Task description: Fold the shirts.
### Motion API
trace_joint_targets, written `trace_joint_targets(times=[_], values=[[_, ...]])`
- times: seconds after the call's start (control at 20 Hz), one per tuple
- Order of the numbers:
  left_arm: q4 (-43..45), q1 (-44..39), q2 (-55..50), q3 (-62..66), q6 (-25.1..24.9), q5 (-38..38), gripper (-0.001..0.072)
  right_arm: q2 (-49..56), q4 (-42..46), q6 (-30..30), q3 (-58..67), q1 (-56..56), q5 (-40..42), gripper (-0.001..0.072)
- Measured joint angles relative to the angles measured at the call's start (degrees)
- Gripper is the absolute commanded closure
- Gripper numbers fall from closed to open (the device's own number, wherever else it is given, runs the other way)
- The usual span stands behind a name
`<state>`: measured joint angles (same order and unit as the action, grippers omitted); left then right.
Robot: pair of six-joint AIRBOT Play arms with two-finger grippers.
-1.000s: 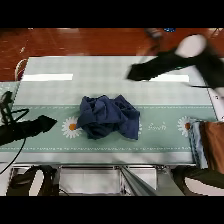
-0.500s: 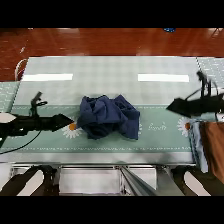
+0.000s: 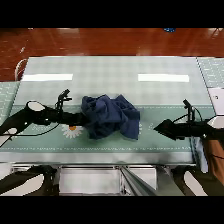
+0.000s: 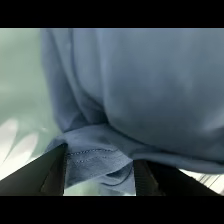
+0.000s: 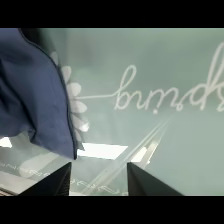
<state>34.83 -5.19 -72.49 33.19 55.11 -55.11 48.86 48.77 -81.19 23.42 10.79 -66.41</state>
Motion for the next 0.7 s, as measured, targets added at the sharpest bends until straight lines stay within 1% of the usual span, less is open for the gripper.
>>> trace_joint_targets(times=[0.15,0.2,0.3,0.35,0.4,0.7], values=[[-0.48,-2.51,-3.76,2.60,2.58,0.46,0.0206,2.16,-2.38,1.36,-1.03,0.00,0.57,0.0308],[-0.81,-3.28,-5.31,3.52,3.63,-0.22,0.0250,2.93,-3.39,1.97,-1.20,0.00,0.81,0.0308],[-0.44,-4.63,-8.26,5.31,5.46,-1.01,0.0553,4.04,-4.70,2.95,-1.40,0.00,1.16,0.0308],[-0.07,-5.22,-9.49,6.12,6.03,-1.66,0.0639,4.35,-5.22,3.30,-1.44,0.00,1.33,0.0308],[0.07,-5.75,-10.49,6.91,6.54,-2.10,0.0692,4.61,-5.53,3.58,-1.53,0.00,1.42,0.0308],[0.52,-6.99,-12.81,10.49,7.89,-3.15,0.0693,5.20,-6.21,4.59,-1.64,0.00,1.73,0.0308]])
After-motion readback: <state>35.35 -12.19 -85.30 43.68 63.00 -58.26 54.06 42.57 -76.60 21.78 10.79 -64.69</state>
